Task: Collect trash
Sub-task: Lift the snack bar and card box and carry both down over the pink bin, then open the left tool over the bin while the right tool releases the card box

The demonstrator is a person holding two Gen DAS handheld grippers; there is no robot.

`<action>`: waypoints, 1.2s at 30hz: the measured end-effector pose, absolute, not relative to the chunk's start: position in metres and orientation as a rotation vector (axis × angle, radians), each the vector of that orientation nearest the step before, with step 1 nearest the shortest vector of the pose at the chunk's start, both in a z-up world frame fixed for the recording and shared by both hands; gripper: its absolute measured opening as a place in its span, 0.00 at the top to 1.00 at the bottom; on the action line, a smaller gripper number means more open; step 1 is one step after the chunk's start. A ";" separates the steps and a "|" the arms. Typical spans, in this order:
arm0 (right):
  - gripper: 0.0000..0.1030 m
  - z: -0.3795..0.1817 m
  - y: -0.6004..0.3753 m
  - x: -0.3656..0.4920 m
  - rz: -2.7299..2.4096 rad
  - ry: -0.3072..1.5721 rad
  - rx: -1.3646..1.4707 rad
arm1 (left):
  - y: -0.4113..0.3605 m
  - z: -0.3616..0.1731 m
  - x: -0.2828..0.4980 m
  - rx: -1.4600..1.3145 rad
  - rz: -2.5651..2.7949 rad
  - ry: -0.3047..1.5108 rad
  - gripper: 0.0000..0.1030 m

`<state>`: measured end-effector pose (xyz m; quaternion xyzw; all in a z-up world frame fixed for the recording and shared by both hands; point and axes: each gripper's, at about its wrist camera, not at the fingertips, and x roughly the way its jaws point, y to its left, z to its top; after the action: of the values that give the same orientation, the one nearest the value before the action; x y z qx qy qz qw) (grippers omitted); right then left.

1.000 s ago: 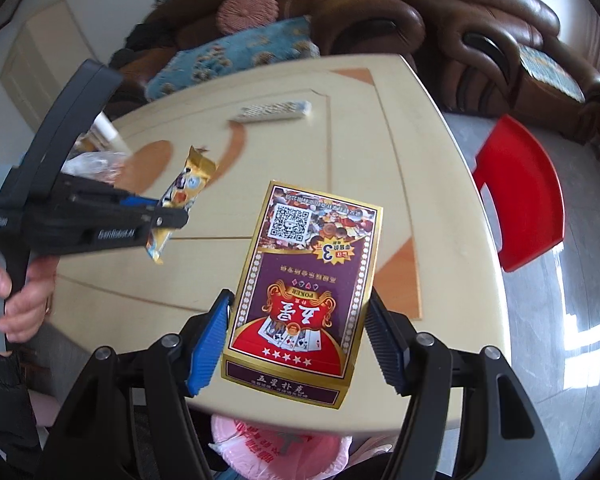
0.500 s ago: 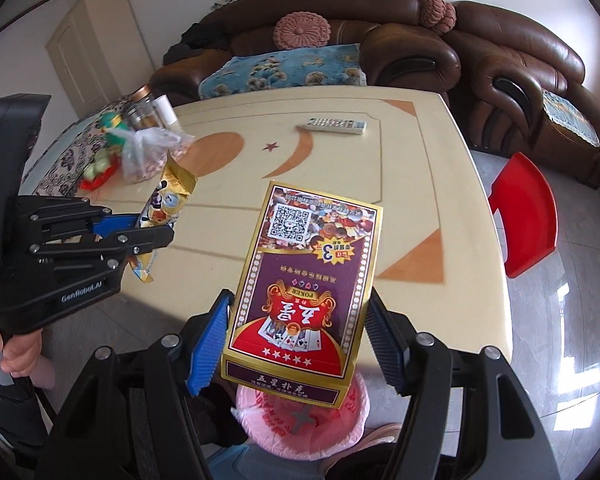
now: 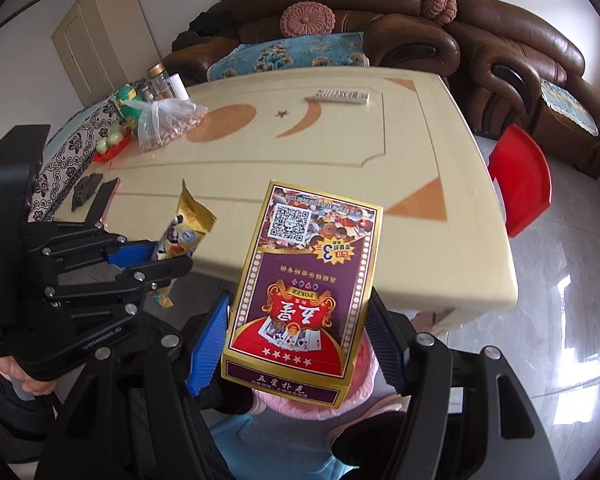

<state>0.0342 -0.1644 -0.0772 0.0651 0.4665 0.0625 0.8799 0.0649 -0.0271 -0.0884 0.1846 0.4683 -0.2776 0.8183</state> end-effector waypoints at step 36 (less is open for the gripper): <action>0.38 -0.364 -0.186 0.078 0.108 1.456 0.329 | -0.050 -0.358 0.095 0.317 -0.532 1.580 0.83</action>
<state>0.0779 -0.1860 -0.3637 0.1495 0.6619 0.0490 0.7329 0.0954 -0.0501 -0.3585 0.1401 0.6984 -0.2354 0.6612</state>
